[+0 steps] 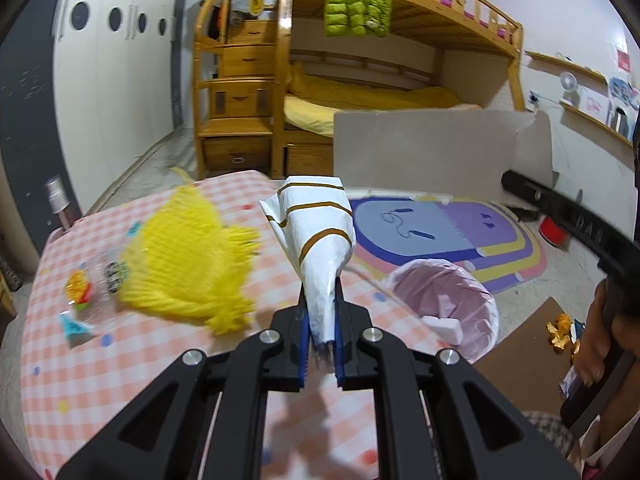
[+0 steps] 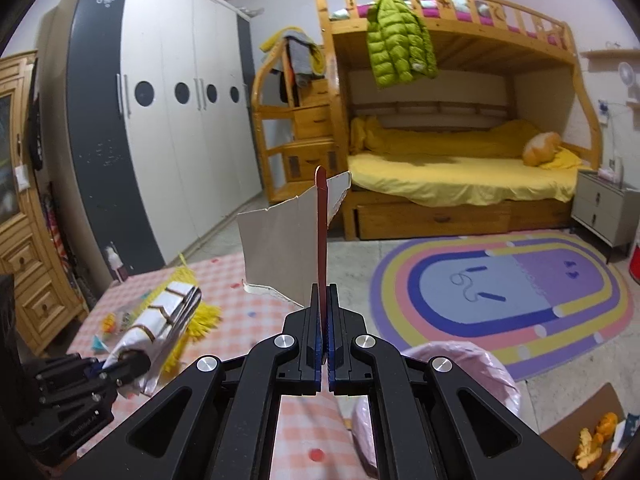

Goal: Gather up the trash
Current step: 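Carry paper and cloth over the pink bin and open both grippers, then move both open grippers back over the table, then grasp the yellow foam mesh with the right gripper, then grasp the mango snack bag with the left gripper while the right lifts the mesh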

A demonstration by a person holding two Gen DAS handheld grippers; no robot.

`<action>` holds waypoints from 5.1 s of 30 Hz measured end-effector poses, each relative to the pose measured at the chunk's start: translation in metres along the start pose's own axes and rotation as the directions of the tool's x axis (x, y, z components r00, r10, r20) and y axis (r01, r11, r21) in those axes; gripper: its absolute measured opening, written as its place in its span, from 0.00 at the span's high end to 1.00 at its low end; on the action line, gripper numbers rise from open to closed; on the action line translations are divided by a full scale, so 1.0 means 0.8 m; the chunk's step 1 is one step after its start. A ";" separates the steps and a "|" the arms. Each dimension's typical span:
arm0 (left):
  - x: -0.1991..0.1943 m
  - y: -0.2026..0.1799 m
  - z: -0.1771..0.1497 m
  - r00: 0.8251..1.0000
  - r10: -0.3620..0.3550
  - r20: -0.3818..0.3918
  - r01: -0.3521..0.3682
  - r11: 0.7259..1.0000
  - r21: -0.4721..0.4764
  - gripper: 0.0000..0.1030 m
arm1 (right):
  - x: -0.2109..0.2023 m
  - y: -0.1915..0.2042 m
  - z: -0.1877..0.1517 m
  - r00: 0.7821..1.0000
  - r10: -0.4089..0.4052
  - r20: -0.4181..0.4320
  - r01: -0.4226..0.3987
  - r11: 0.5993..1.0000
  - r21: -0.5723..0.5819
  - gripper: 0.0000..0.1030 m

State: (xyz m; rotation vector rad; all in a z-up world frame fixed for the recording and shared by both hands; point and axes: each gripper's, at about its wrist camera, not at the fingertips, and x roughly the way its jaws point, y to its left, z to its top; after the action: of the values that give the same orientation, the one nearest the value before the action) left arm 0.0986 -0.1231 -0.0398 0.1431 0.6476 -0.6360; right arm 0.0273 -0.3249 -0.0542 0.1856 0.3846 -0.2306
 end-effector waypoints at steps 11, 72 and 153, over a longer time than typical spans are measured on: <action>0.072 -0.102 0.005 0.989 -0.131 -0.076 0.139 0.985 0.107 0.93 | -0.021 -0.097 -0.041 0.984 -0.166 -0.063 0.171 0.983 0.066 0.98; -0.036 0.203 0.012 0.932 0.360 -0.046 -0.363 0.927 -0.098 0.33 | 0.125 0.190 0.033 0.938 0.230 -0.258 -0.255 0.964 -0.069 0.63; 0.047 0.286 -0.017 0.930 0.270 -0.250 -0.308 0.943 -0.124 0.13 | 0.188 0.242 -0.031 0.880 0.160 -0.447 -0.319 0.897 -0.306 0.91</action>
State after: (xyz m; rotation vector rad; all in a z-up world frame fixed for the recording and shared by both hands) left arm 0.2507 0.0456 -0.0892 0.1594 0.8803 -0.2799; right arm 0.2041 -0.1621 -0.1097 -0.0985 0.8136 0.1416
